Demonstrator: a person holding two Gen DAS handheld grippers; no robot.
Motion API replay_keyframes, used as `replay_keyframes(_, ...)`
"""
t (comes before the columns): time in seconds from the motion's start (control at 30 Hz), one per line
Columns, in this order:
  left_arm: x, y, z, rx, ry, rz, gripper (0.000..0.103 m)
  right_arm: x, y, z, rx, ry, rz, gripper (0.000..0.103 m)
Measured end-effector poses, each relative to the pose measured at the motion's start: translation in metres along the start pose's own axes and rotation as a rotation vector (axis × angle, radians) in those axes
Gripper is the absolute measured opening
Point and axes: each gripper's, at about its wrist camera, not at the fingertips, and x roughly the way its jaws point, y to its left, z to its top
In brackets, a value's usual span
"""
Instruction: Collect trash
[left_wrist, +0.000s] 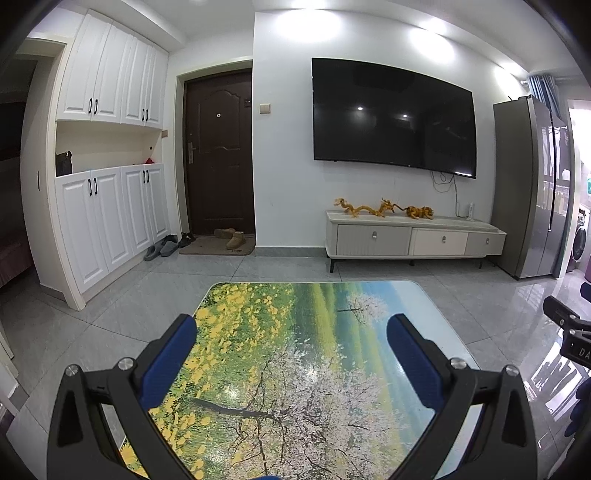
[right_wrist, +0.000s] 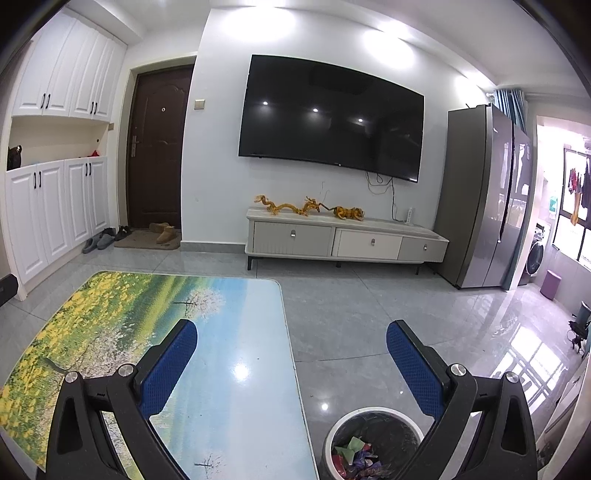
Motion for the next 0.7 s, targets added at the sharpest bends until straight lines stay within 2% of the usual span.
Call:
replay_keyframes(0.3,-0.017,-0.005,0.005,0.008,-0.032,-0.009,0.103,-0.016,-0.003,0.002,0.007,-0.033,0.011,0.103)
replay_keyframes(0.7,0.001,-0.006,0.008,-0.006,-0.018,-0.051,0.103,-0.009,-0.012,0.010,0.027,-0.038,-0.003,0.103)
